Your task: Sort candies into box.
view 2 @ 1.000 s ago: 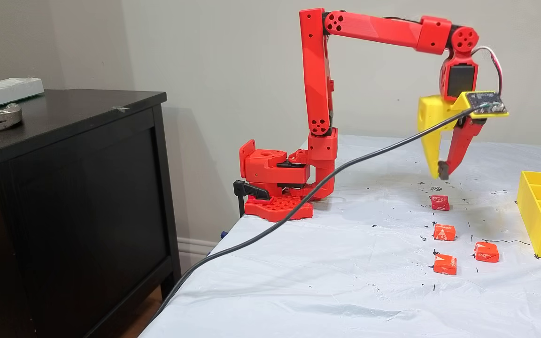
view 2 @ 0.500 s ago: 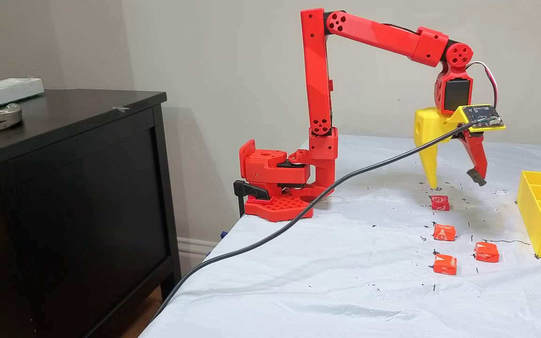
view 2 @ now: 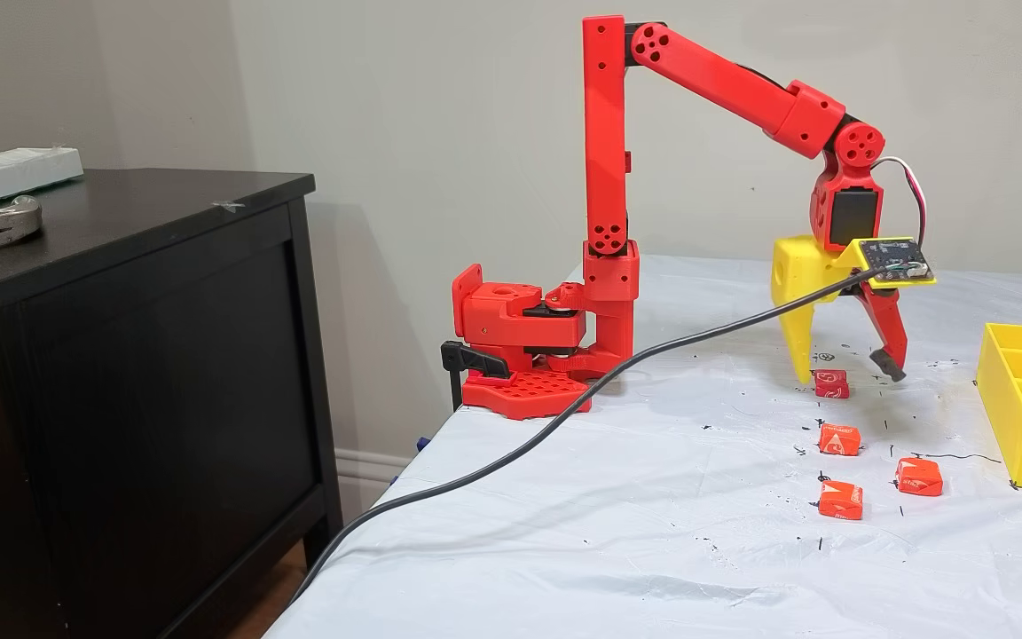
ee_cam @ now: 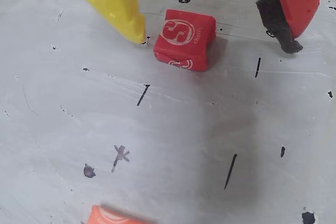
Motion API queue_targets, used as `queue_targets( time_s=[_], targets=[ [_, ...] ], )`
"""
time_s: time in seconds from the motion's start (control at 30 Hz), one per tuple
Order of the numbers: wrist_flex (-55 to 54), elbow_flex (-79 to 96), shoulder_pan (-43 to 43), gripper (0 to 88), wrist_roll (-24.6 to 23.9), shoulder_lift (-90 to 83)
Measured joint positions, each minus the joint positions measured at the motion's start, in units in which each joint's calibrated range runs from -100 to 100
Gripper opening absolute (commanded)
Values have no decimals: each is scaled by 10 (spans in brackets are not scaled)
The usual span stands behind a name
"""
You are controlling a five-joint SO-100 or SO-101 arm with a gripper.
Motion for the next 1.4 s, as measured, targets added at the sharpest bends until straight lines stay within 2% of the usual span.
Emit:
queue_targets(
  time_s=[0.37, 0.4, 0.43, 0.47, 0.6, 0.8, 1.1, 1.4],
  targets=[
    [-17, 0, -15, 292, -14, 31],
    [-20, 0, -16, 262, -14, 34],
    [-22, 0, -16, 95, -16, 37],
    [-24, -1, -16, 53, -17, 40],
    [-33, -1, -16, 8, -20, 43],
    [-66, 18, -16, 2, -20, 36],
    [-34, 20, -2, 1, -17, -25],
    [-18, -37, 63, 1, 5, -108]
  ],
)
